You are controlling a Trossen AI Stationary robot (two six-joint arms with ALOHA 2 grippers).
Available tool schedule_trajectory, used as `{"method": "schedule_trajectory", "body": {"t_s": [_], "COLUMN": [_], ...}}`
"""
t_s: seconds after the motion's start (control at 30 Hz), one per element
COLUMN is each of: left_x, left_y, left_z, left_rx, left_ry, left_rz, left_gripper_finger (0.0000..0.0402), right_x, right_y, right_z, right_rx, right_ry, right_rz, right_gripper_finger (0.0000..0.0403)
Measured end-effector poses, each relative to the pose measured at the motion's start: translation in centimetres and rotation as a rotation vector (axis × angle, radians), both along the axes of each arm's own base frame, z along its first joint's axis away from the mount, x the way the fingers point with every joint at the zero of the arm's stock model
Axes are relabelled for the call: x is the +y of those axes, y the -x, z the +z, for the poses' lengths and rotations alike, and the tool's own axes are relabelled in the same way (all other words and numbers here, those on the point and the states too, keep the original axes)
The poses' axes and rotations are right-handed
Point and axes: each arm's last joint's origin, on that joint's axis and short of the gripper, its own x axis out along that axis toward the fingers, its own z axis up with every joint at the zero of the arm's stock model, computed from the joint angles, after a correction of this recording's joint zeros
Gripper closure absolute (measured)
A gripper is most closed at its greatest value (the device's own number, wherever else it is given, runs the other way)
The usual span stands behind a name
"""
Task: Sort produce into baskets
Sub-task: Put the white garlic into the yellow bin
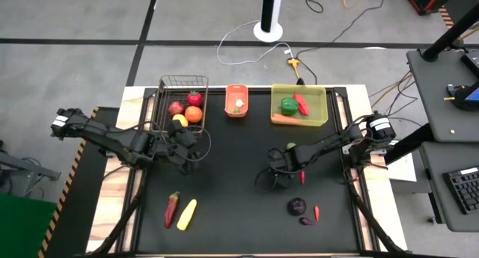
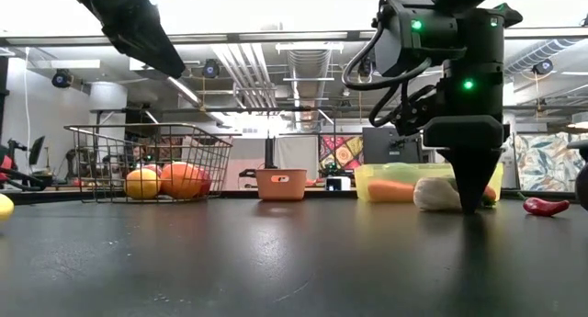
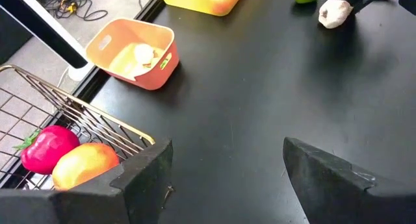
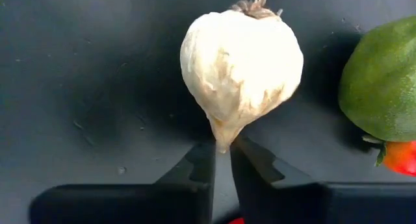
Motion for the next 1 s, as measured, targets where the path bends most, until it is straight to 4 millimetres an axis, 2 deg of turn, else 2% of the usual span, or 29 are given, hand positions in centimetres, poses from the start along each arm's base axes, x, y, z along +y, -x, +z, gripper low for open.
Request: {"method": "schedule_trajectory", "body": {"t_s": [0.1, 0.3, 0.47, 0.63, 0.8, 1.0], "left_x": [0.0, 0.0, 0.0, 0.0, 0.0, 0.0], "left_y": [0.0, 0.0, 0.0, -0.1, -0.1, -0.2], "left_z": [0.0, 0.0, 0.0, 0.1, 0.1, 0.1], "left_rx": [0.000, -0.004, -0.008, -0.014, -0.020, -0.023], "left_ry": [0.000, 0.003, 0.004, 0.006, 0.008, 0.009], "left_rz": [0.001, 0.002, 0.002, 0.002, 0.002, 0.002], "left_gripper_finger": [0.0129, 0.0129, 0.0129, 0.0129, 0.0129, 0.0129], "right_x": [0.0, 0.0, 0.2, -0.2, -2.3, -6.9], "right_y": [0.0, -0.2, -1.1, -2.4, -3.5, -4.5], "right_z": [0.0, 0.5, 2.4, 5.3, 8.3, 11.5], "right_rx": [0.000, -0.018, -0.090, -0.199, -0.282, -0.329], "right_ry": [0.004, -0.001, -0.026, -0.036, -0.024, 0.061], "right_rz": [0.002, 0.017, 0.043, 0.063, 0.079, 0.077], "right_gripper_finger": [0.0387, 0.0388, 0.0389, 0.0389, 0.0390, 0.0390]}}
